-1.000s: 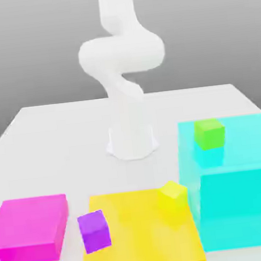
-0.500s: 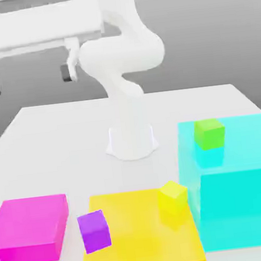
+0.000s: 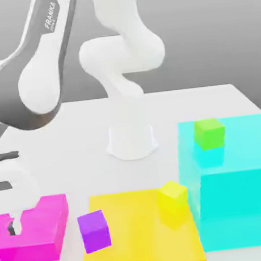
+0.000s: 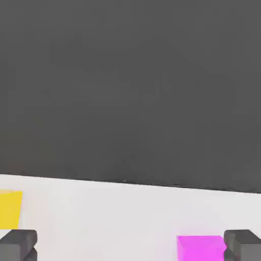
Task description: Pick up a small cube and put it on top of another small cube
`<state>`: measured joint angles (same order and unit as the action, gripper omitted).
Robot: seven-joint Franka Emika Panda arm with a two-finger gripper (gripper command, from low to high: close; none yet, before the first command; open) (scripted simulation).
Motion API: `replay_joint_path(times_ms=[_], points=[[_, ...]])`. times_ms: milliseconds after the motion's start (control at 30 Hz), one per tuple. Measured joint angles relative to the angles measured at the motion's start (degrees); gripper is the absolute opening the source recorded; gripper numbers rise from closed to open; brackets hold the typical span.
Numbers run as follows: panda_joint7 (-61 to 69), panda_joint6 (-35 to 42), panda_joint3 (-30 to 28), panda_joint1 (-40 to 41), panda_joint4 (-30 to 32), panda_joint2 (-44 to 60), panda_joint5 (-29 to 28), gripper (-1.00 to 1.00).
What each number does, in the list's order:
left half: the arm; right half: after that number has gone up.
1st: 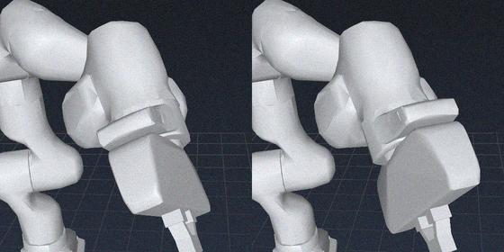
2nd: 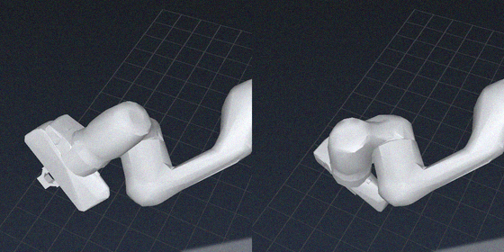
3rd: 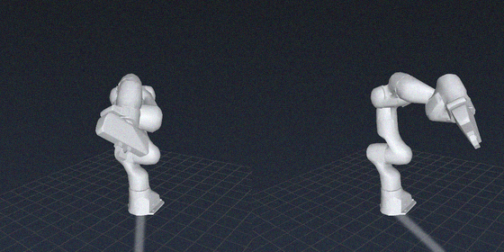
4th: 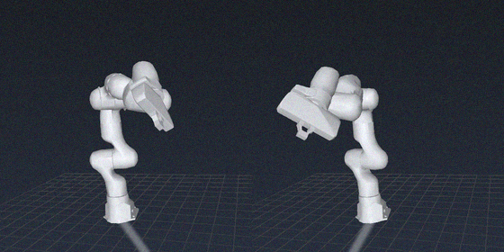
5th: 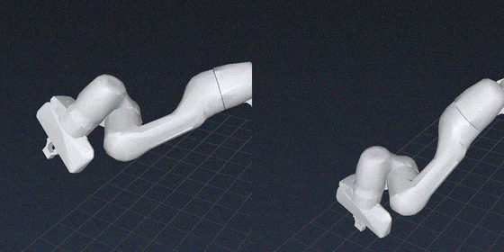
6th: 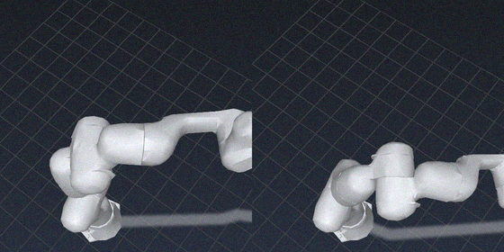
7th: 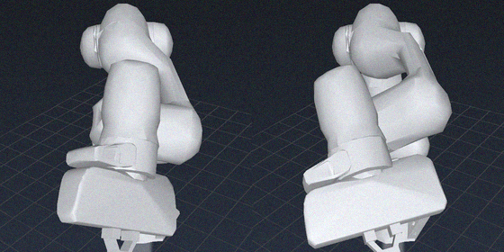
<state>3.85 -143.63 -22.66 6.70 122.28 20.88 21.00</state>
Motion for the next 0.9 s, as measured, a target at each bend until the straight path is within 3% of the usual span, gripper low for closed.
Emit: replay_joint_path(times_ms=[133,233,267,500,667,900], points=[[3.7,-2.6,-0.2,3.1,-1.0,7.1,-0.6,0.00],[6.2,-6.8,2.5,5.7,-2.6,13.4,2.1,0.00],[6.8,-7.9,3.4,6.4,-3.0,15.0,2.9,-1.00],[6.9,-7.9,3.4,6.4,-3.1,15.1,3.0,-1.00],[2.9,-2.0,-0.4,2.1,0.1,6.2,-1.7,-1.00],[-6.7,2.6,-0.7,-6.6,7.7,-6.8,-9.1,-1.00]])
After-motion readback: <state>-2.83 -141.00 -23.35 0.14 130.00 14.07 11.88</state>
